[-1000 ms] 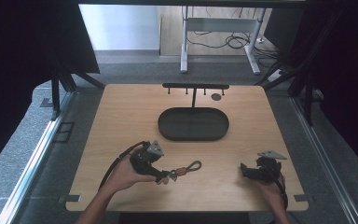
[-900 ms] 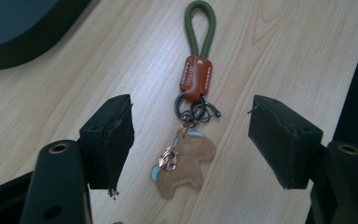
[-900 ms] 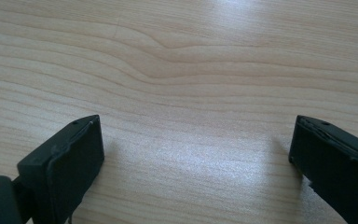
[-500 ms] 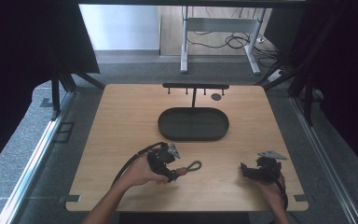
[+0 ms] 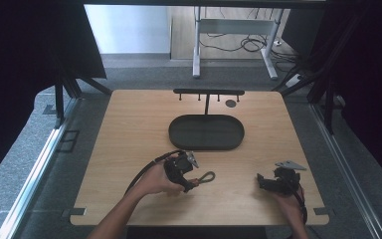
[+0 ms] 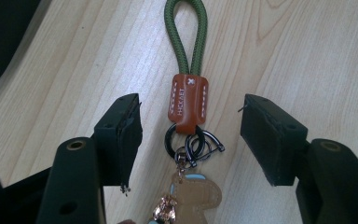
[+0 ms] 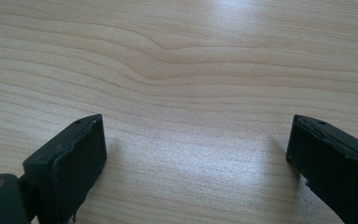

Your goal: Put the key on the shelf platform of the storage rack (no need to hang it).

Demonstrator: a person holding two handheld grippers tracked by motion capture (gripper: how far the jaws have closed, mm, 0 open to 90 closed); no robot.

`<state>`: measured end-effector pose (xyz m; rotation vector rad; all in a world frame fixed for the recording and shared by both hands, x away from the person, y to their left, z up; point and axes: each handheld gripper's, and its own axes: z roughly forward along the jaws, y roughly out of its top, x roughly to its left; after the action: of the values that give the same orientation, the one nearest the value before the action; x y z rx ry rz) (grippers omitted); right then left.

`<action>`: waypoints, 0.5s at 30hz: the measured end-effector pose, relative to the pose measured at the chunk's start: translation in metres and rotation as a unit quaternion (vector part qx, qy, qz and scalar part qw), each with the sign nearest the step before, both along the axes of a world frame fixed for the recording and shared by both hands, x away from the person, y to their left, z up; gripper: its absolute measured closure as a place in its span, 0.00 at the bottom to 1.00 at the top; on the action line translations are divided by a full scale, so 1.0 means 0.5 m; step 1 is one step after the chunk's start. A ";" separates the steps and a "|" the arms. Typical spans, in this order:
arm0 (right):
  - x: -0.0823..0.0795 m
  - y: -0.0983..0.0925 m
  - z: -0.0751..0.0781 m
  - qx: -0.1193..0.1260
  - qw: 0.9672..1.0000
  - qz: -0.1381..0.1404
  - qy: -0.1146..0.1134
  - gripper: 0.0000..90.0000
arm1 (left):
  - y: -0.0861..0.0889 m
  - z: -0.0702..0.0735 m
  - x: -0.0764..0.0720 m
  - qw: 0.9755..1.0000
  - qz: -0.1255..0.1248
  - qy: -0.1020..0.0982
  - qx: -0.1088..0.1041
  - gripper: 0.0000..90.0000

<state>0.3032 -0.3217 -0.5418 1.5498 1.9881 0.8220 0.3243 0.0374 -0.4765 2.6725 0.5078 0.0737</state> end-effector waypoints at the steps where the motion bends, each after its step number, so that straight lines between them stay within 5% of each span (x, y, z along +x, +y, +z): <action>1: 0.000 0.000 0.000 0.000 1.000 0.000 0.000 0.05 | 0.000 0.000 0.000 1.000 0.000 0.000 0.000 0.43; 15: -0.001 -0.001 0.000 0.000 1.000 -0.003 -0.002 0.07 | -0.020 -0.017 0.011 1.000 -0.010 0.008 0.025 0.46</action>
<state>0.3029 -0.3219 -0.5417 1.5532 1.9792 0.8224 0.3300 0.0275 -0.4849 2.7292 0.4917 0.0597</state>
